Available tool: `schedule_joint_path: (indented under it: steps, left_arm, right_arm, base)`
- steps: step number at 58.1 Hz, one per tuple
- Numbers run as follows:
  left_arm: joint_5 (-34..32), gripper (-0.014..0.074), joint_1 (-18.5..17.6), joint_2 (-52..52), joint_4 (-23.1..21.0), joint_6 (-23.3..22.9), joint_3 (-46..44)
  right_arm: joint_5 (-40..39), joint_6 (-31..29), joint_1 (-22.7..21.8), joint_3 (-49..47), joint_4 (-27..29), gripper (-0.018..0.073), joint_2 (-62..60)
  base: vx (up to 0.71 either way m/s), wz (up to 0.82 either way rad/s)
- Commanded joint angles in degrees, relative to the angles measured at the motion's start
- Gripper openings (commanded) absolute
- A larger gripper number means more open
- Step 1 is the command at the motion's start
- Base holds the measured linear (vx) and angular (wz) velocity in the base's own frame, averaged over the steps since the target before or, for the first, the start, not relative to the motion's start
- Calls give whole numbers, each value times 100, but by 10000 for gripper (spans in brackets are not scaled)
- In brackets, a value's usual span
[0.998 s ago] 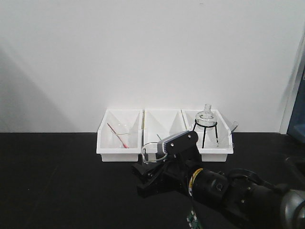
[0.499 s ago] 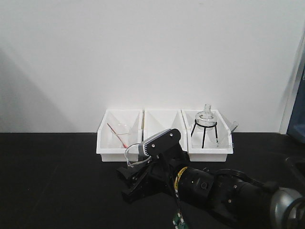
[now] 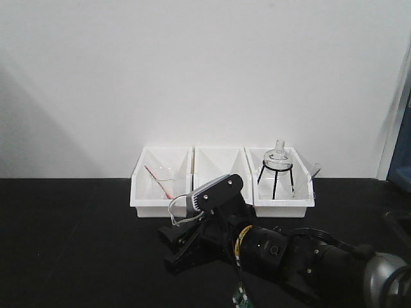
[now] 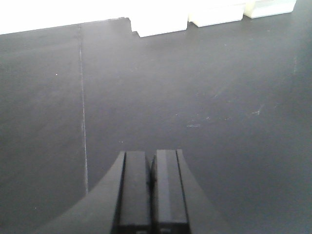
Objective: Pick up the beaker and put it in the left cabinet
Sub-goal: 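Lift the beaker with the right gripper and pull it back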
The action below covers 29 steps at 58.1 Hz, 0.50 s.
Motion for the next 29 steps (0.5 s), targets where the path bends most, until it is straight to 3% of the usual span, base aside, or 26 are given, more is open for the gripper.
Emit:
schedule_joint_path:
  steps: [1, 29]
  left_arm:
    - [-475, -6, -32, -56, -62, -7, -107]
    - [-475, -6, -32, -56, -62, -7, -107]
  right_arm:
    - [-391, -1, -30, -180, 84, 224, -288]
    - [-383, -1, -30, -180, 84, 225, -288]
  base:
    - [0, 0]
    - [-2, 2]
